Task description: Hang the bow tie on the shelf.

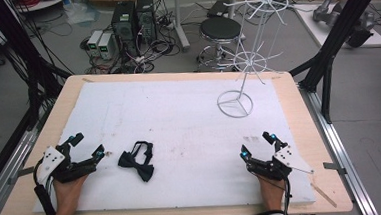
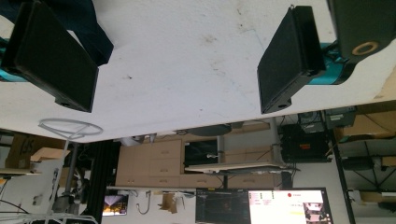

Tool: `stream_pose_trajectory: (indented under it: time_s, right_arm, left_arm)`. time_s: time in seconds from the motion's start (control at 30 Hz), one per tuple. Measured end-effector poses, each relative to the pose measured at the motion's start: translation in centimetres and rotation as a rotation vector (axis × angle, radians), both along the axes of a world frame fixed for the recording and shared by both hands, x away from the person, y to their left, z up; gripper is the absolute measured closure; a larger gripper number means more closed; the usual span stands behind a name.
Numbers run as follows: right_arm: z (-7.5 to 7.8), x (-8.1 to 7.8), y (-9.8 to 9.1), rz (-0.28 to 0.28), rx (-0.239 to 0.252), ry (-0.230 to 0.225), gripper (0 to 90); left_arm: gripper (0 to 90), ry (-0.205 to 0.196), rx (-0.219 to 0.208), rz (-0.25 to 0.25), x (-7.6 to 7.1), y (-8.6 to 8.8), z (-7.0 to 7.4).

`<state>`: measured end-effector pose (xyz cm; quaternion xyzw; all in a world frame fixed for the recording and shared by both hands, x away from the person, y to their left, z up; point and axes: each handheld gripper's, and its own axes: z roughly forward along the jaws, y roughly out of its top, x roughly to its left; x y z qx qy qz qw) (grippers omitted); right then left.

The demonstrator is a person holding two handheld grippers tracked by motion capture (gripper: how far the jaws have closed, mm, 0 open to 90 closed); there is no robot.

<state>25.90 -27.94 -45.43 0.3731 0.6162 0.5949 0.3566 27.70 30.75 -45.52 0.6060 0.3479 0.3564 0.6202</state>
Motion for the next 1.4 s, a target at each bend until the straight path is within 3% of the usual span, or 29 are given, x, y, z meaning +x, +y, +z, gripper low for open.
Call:
stream_pose_trajectory:
  time_s: [0.47,0.63,0.93,1.4]
  right_arm:
    - [0.0,0.0,0.0,-0.001,0.008,0.007,10.7]
    - [0.0,0.0,0.0,-0.001,0.009,0.004,10.7]
    - [0.0,0.0,0.0,-0.001,0.009,0.003,10.6]
    - [0.0,0.0,0.0,-0.002,0.009,0.003,10.6]
  left_arm:
    - [12.9,-0.003,-0.001,0.013,-0.1,0.0,0.0]
    - [12.9,0.023,-0.006,0.013,0.2,0.0,0.1]
    - [12.9,0.059,0.034,0.033,0.2,0.4,0.7]
    - [12.9,0.11,0.125,-0.015,0.9,-0.6,3.7]
